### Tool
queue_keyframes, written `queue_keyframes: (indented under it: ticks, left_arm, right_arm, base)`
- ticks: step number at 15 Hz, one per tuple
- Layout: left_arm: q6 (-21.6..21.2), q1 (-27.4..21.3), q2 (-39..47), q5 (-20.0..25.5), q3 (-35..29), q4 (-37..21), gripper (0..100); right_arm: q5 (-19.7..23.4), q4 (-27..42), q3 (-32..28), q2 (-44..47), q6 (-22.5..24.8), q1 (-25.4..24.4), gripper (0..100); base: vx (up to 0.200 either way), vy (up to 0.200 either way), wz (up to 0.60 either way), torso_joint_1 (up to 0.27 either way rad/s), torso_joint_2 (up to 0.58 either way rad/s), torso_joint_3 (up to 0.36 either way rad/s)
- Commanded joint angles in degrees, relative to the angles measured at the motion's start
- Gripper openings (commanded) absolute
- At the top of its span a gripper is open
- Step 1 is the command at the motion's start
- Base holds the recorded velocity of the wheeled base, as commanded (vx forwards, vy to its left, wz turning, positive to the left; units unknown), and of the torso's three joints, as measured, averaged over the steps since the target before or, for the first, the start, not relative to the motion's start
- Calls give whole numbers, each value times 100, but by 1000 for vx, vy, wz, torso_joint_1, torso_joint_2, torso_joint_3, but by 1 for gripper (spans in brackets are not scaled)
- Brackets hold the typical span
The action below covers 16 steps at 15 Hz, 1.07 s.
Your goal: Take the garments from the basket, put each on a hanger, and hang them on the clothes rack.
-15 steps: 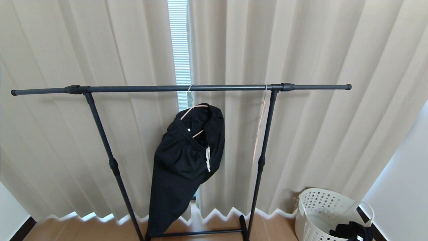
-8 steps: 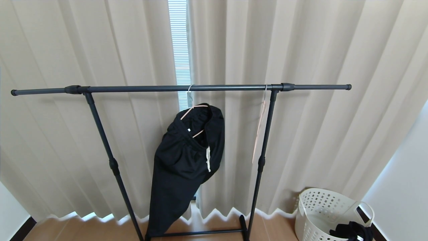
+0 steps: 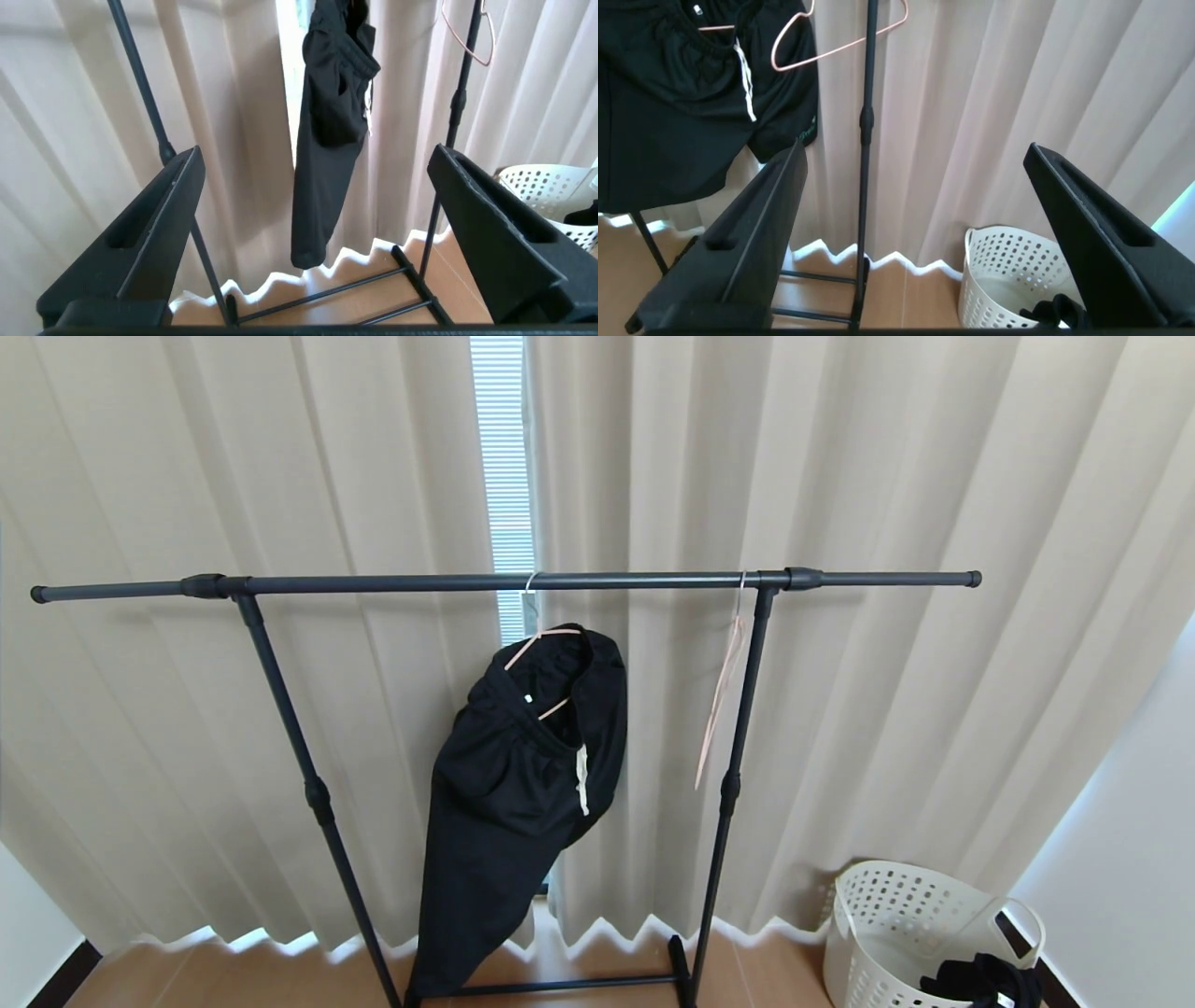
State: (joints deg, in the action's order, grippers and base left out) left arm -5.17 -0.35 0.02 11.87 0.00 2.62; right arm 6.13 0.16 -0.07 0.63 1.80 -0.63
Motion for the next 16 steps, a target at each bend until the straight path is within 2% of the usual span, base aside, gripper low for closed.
queue_keyframes:
  ticks: [1,9,16]
  left_arm:
    - [7,0,-2,-1,0,2,100]
    - [-2,0,-2,8,0,2,100]
    - [7,9,-2,8,0,2,100]
  right_arm:
    - [2,2,-1,156,4,-33,100]
    - [2,-7,-1,-63,-5,11,100]
    - [2,-16,-1,-63,-13,11,100]
  base:
    - [0,0,0,0,0,0]
    - [0,0,0,-144,341,189]
    - [0,0,0,-221,533,320]
